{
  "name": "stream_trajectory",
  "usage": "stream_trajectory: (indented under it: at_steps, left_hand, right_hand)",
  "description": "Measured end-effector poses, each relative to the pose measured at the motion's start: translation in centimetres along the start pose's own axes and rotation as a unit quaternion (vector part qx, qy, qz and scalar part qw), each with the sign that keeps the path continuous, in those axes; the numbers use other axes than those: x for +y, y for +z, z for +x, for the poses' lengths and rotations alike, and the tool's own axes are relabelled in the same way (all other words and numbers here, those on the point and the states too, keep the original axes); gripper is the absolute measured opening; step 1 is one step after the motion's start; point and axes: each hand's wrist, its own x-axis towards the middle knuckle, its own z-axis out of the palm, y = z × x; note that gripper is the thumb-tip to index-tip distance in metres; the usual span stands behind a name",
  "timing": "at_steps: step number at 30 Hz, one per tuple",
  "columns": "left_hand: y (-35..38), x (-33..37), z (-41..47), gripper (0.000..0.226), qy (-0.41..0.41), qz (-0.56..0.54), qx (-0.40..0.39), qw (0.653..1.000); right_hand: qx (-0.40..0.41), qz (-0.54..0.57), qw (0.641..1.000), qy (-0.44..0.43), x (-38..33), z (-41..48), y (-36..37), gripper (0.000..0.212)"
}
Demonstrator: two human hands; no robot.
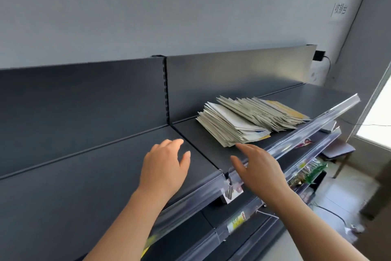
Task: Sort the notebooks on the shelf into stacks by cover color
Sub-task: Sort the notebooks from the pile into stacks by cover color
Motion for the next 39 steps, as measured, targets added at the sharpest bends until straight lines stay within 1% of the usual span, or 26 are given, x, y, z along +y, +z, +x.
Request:
stream_trajectory:
  at_steps: [5,8,10,11,13,17,22,24,28,31,33,34,36,39]
  left_hand:
    - [3.0,3.5,5.4,0.043,0.036,-0.017,-0.004,0.999]
    - [4.6,5.6,9.0,0.041,0.055,-0.029,-0.009,0.998]
    - [9.0,10.2,14.4,0.037,0.080,-0.025,-0.029,0.996]
    - [8.6,10.5,14.8,0.037,0.077,-0.027,-0.033,0.996]
    - [12.4,14.5,18.0,0.037,0.081,-0.026,-0.030,0.996]
    - [12.5,14.5,18.4,0.035,0.092,-0.017,-0.032,0.995]
    - [13.6,16.0,19.6,0.041,0.113,-0.014,-0.022,0.993]
    - [16.1,18.6,21.2,0.039,0.092,-0.010,-0.023,0.995]
    - [20.7,22.3,24.5,0.032,0.029,0.002,-0.046,0.999]
    - [23.9,24.4,26.7,0.029,-0.015,0.008,-0.061,0.998]
    - [25.2,25.1,27.6,0.027,-0.040,0.012,-0.078,0.996]
    - [26.1,25.6,28.1,0.026,-0.051,0.014,-0.086,0.995]
    - [27.6,26.6,29.0,0.024,-0.076,0.020,-0.095,0.992]
    - [28.9,27.6,30.1,0.028,-0.117,0.031,-0.096,0.988]
  right_hand:
    - [0.023,-0.010,0.999,0.035,4.4,4.1,-1.0,0.042]
    - [0.037,-0.007,0.998,0.057,6.8,6.7,-2.0,0.044]
    - [0.057,-0.002,0.994,0.088,12.8,10.8,-3.0,0.042]
    - [0.058,-0.002,0.994,0.094,12.8,11.3,-3.2,0.041]
    - [0.051,0.000,0.993,0.107,18.1,14.7,-3.8,0.042]
    - [0.032,0.012,0.994,0.106,18.7,15.3,-3.3,0.044]
    - [0.030,0.019,0.994,0.106,21.6,17.5,-2.7,0.045]
    - [0.013,0.015,0.995,0.101,25.3,20.2,-2.8,0.044]
    - [-0.047,0.005,0.994,0.097,31.5,25.3,-3.1,0.042]
    - [-0.100,0.022,0.990,0.101,35.8,28.4,-2.6,0.046]
    - [-0.132,0.042,0.985,0.105,37.1,29.7,-1.9,0.044]
    - [-0.145,0.047,0.983,0.098,37.8,30.2,-1.6,0.038]
    - [-0.167,0.042,0.984,0.056,38.5,30.7,-1.0,0.025]
    - [-0.172,0.060,0.983,-0.012,39.2,30.6,-0.4,0.026]
